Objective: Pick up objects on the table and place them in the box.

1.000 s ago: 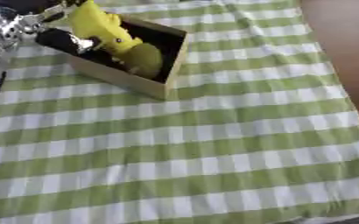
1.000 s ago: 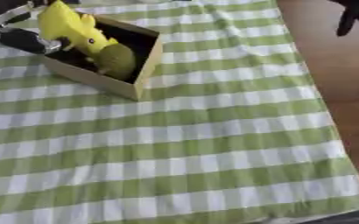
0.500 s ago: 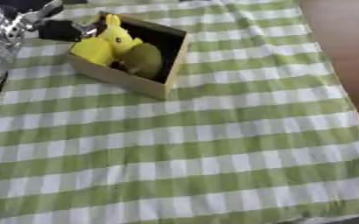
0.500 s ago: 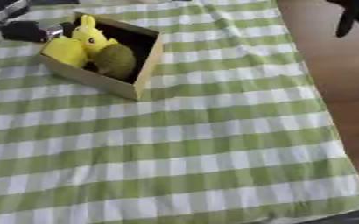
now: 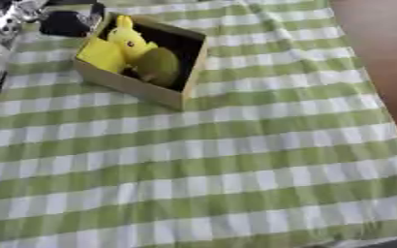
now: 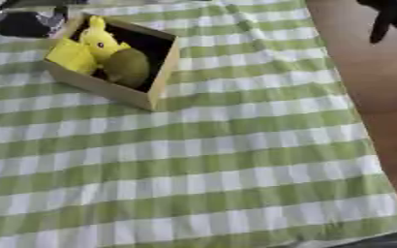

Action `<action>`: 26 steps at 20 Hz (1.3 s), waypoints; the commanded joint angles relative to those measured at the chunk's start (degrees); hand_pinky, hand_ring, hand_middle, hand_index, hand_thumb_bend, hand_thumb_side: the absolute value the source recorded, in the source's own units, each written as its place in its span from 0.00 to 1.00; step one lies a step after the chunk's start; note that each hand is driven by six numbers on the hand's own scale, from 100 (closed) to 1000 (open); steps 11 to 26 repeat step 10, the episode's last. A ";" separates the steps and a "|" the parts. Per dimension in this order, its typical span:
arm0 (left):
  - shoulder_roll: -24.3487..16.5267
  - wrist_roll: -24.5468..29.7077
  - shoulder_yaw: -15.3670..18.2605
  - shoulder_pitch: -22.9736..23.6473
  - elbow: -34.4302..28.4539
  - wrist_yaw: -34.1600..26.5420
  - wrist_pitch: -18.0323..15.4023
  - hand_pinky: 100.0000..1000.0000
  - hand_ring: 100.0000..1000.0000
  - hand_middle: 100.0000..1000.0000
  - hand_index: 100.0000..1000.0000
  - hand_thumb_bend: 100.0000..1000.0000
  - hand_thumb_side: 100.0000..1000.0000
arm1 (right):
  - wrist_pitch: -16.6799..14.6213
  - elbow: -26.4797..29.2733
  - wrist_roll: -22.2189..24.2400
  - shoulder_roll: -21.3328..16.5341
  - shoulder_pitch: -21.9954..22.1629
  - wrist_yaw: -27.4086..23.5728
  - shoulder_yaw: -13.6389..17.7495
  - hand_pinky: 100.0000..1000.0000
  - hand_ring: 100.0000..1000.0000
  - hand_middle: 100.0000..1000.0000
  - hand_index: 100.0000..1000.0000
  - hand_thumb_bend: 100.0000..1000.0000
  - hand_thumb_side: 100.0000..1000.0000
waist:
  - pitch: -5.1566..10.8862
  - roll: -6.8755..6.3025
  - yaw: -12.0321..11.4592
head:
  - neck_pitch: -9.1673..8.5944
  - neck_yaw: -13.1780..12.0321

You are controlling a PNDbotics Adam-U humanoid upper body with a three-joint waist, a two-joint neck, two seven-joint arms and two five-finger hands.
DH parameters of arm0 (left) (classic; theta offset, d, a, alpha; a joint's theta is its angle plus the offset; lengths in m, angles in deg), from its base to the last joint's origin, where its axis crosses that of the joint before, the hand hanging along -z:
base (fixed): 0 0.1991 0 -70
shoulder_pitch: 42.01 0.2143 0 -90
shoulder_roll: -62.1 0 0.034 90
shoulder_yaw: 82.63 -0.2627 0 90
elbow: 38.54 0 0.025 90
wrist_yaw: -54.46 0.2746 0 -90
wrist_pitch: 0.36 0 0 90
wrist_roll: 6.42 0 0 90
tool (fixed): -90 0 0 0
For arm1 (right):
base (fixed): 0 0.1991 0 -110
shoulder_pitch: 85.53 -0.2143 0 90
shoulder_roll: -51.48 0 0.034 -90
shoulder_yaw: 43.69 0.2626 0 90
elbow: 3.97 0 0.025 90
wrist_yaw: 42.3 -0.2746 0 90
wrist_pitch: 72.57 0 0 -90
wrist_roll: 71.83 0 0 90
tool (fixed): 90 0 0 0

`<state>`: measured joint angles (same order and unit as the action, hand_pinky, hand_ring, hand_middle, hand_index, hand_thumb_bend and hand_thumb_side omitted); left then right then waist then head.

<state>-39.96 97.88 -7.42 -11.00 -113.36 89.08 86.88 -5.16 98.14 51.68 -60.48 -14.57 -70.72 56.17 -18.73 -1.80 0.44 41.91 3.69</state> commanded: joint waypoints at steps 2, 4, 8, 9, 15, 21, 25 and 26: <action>-7.20 -1.79 2.03 2.52 -16.92 -14.79 4.77 0.77 0.83 0.72 0.87 0.00 0.45 | -0.09 1.39 -1.08 -1.33 -0.08 -0.70 1.05 1.00 1.00 0.40 0.88 0.00 0.47 | 1.35 0.55 -0.37 | 0.39 0.43; -9.79 -4.20 3.21 5.62 -24.61 -21.63 6.27 0.74 0.81 0.69 0.86 0.00 0.48 | -0.18 1.81 -1.82 -1.29 0.00 -1.12 1.26 1.00 1.00 0.40 0.88 0.00 0.47 | 1.56 0.69 -0.63 | 0.36 0.53; -13.57 -10.61 6.20 12.42 -35.90 -33.23 8.96 0.71 0.77 0.66 0.84 0.00 0.53 | -0.27 3.08 -3.76 -1.03 -0.07 -2.32 1.69 1.00 1.00 0.40 0.88 0.00 0.47 | 1.99 1.10 -1.02 | 0.25 0.67; -14.06 -12.39 6.97 14.06 -37.82 -35.46 9.11 0.70 0.76 0.66 0.84 0.00 0.54 | -0.33 3.53 -4.45 -0.89 -0.25 -2.75 1.80 1.00 1.00 0.41 0.87 0.00 0.47 | 2.11 1.25 -1.12 | 0.29 0.69; -14.37 -14.01 7.57 15.38 -38.81 -37.53 8.62 0.70 0.76 0.66 0.84 0.00 0.53 | -0.37 4.00 -5.18 -0.74 -0.48 -3.19 1.87 1.00 1.00 0.41 0.87 0.00 0.47 | 2.23 1.38 -1.19 | 0.35 0.66; -14.37 -14.01 7.57 15.38 -38.81 -37.53 8.62 0.70 0.76 0.66 0.84 0.00 0.53 | -0.37 4.00 -5.18 -0.74 -0.48 -3.19 1.87 1.00 1.00 0.41 0.87 0.00 0.47 | 2.23 1.38 -1.19 | 0.35 0.66; -14.37 -14.01 7.57 15.38 -38.81 -37.53 8.62 0.70 0.76 0.66 0.84 0.00 0.53 | -0.37 4.00 -5.18 -0.74 -0.48 -3.19 1.87 1.00 1.00 0.41 0.87 0.00 0.47 | 2.23 1.38 -1.19 | 0.35 0.66; -14.37 -14.01 7.57 15.38 -38.81 -37.53 8.62 0.70 0.76 0.66 0.84 0.00 0.53 | -0.37 4.00 -5.18 -0.74 -0.48 -3.19 1.87 1.00 1.00 0.41 0.87 0.00 0.47 | 2.23 1.38 -1.19 | 0.35 0.66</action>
